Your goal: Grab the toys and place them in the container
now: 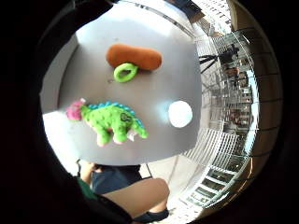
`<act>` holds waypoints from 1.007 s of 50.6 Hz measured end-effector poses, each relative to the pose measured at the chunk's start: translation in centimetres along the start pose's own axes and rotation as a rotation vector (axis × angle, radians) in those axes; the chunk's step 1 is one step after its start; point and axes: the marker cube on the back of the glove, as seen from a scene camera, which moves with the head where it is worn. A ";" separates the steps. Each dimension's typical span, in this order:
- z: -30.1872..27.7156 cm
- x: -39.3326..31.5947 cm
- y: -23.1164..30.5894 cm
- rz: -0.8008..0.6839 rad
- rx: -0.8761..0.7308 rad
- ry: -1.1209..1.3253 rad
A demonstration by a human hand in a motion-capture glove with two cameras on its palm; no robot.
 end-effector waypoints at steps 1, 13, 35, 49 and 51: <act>0.6 -0.3 0.2 0.079 0.000 0.003; 7.3 -0.1 3.4 0.197 -0.050 -0.038; 17.2 2.0 5.9 0.229 -0.272 -0.073; 17.9 1.7 6.4 0.265 -0.369 0.011; 17.6 1.9 6.4 0.269 -0.367 0.017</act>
